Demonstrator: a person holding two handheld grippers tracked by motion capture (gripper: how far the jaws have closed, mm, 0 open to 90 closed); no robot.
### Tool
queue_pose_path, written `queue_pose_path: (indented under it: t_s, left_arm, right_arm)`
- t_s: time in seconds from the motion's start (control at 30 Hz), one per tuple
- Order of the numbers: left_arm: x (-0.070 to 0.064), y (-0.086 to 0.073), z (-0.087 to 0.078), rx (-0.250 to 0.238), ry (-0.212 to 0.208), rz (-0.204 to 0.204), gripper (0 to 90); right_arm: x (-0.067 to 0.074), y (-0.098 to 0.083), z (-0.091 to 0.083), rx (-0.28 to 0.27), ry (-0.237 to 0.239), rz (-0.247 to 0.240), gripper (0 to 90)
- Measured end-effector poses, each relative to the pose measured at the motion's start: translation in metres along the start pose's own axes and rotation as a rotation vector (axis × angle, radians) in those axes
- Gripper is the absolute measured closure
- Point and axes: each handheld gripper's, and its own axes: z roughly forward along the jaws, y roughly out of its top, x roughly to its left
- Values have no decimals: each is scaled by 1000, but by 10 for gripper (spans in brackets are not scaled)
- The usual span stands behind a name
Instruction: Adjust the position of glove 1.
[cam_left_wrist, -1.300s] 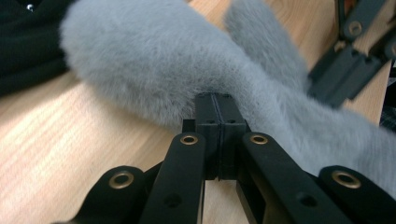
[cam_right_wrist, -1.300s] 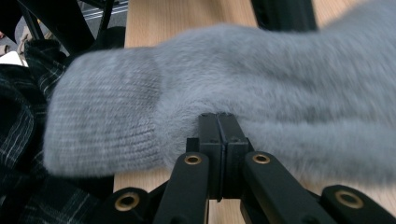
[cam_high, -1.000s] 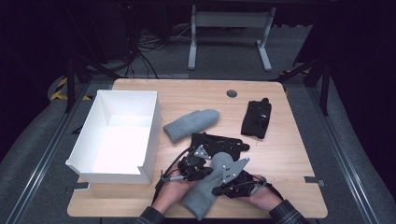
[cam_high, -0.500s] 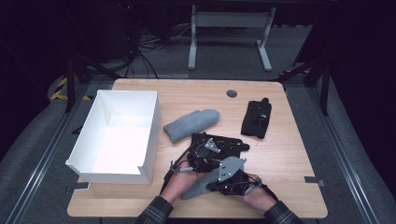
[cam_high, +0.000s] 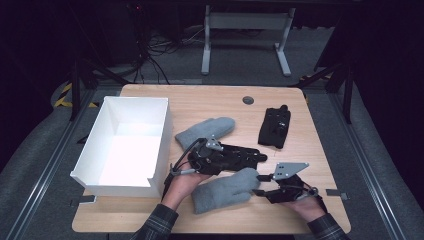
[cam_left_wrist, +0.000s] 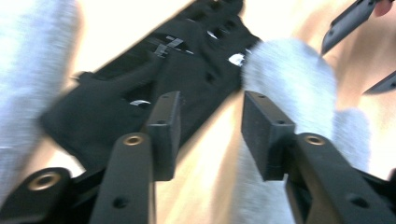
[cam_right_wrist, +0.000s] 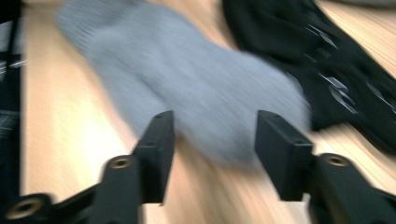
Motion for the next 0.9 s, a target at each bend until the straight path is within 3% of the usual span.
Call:
queue_pose_path:
  t_s: [0.13,0.23,0.33,0.43,0.73,0.9]
  left_arm:
    - [14,5,-2,-6,43,-3,487]
    - [27,9,-2,-12,77,-26,460]
    - [41,13,1,-24,108,-48,450]
    - [54,17,7,4,136,-46,450]
    - [84,20,30,58,197,-51,447]
    - [96,17,43,87,193,-66,473]
  right_arm:
    - [-15,-20,-12,19,-68,54,341]
    - [-26,-34,-21,37,-106,93,315]
    - [-32,-44,-26,47,-134,103,298]
    - [-38,-52,-29,47,-162,108,289]
    - [-49,-64,-35,34,-205,129,262]
    - [-48,-65,-34,22,-205,120,244]
